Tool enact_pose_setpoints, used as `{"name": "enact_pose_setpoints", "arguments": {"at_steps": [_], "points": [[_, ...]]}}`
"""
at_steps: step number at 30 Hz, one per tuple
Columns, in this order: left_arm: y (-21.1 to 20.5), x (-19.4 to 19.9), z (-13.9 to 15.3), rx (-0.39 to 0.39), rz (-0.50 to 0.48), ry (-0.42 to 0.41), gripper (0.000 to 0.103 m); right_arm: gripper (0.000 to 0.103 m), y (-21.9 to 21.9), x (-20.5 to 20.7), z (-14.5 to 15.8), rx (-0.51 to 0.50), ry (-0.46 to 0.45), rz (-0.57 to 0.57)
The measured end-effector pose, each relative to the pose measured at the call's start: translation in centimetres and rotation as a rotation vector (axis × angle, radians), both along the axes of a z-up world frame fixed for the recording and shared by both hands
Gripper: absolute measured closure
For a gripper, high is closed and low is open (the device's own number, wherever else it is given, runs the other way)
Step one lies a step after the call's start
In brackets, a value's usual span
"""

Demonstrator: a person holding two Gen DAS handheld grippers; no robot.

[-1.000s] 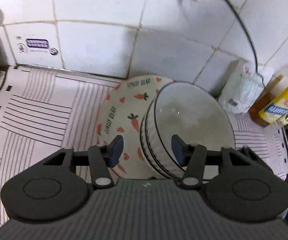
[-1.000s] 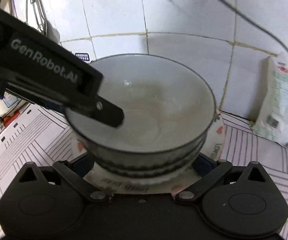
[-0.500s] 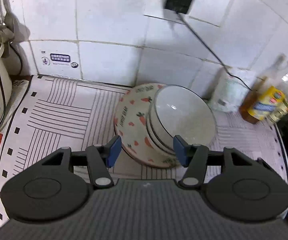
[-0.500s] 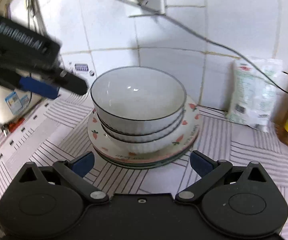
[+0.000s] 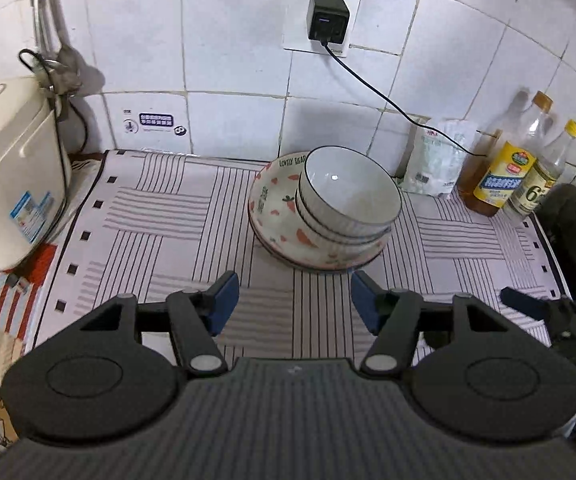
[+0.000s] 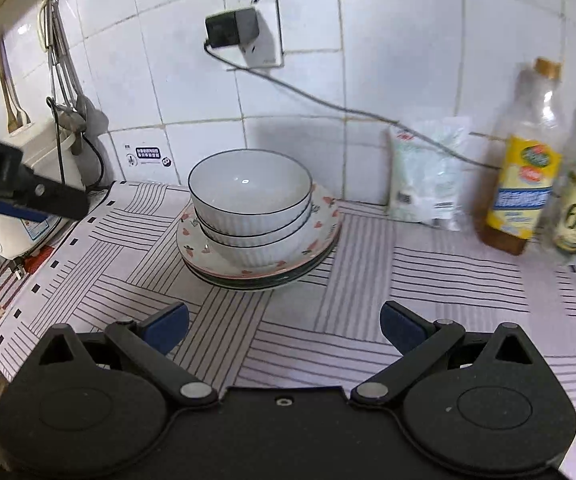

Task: Organize plates and bowls

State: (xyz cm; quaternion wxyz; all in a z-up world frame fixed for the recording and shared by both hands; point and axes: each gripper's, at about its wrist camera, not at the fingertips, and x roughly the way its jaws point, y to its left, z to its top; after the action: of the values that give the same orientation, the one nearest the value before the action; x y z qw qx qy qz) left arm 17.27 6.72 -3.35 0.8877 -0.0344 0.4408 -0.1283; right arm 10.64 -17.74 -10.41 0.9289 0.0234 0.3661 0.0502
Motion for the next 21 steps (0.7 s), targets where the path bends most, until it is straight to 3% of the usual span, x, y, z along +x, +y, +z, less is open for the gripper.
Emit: {"name": "enact_pose_setpoints", "arguments": {"at_steps": [9,15,21], "points": [[2.1,-5.3,2.8,0.034,0.009,-0.044,0.026,0.0,0.1,-5.0,4.7,-0.058,-0.047,-0.102],[3.4,-7.6,4.2,0.059,0.014,-0.06,0.016,0.0,-1.3,-7.9,7.6,-0.015,-0.093,-0.219],[3.6,-9.8,4.6,0.084,0.039,-0.123,0.0,0.0,-0.8,-9.8,9.4,-0.037,-0.07,-0.173]]}}
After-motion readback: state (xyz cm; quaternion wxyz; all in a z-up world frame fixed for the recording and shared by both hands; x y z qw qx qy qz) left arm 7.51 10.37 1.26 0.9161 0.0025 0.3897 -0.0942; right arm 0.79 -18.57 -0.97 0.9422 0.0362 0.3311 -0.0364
